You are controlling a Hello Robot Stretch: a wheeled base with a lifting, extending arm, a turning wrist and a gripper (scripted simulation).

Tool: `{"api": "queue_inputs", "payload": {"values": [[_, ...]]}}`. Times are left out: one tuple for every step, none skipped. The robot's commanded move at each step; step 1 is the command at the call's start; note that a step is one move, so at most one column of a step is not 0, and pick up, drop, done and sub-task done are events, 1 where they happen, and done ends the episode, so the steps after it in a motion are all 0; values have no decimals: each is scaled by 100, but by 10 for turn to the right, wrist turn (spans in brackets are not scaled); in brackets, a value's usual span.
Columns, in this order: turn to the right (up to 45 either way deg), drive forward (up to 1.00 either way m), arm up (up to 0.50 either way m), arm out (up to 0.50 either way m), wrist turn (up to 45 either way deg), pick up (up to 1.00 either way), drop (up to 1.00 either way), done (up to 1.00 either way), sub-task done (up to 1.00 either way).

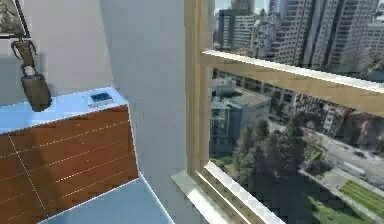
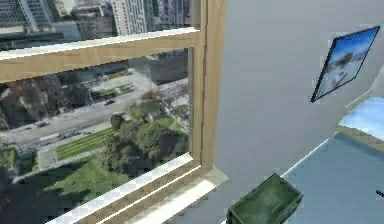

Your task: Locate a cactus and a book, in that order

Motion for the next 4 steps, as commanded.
{"api": "queue_inputs", "payload": {"values": [[-300, 0, 0, 0, 0, 0, 0, 0, 0], [-30, 0, 0, 0, 0, 0, 0, 0, 0], [0, 25, 0, 0, 0, 0, 0, 0, 0], [-180, 0, 0, 0, 0, 0, 0, 0, 0]]}}
